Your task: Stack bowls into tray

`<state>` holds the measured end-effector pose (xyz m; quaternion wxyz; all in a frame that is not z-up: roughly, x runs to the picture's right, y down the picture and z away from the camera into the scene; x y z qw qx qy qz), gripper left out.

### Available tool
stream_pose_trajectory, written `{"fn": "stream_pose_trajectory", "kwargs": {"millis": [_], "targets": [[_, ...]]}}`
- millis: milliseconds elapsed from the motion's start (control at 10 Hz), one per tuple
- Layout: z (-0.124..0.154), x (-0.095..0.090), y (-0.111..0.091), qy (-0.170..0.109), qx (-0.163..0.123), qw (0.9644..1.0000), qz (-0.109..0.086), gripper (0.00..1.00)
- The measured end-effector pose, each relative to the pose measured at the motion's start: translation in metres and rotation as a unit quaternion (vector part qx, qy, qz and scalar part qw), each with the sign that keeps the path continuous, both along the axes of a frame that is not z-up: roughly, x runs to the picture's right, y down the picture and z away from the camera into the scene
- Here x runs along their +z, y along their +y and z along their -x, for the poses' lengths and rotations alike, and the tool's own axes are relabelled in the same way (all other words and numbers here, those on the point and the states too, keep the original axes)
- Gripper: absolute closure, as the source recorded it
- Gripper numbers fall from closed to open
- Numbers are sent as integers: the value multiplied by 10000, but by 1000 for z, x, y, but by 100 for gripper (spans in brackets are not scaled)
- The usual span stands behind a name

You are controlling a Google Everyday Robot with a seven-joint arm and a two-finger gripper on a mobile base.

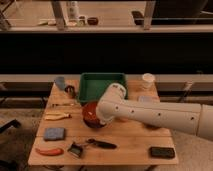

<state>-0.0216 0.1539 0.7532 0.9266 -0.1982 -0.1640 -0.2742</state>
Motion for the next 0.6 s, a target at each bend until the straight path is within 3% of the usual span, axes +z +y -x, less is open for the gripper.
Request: {"fn": "stream_pose_trajectory", "kwargs": {"millis": [300, 400, 600], "targets": [[3, -2, 1, 2, -6, 10000, 0, 25], [3, -2, 1, 5, -7, 10000, -4, 20], [5, -1, 2, -10, -5, 10000, 12, 20]]}}
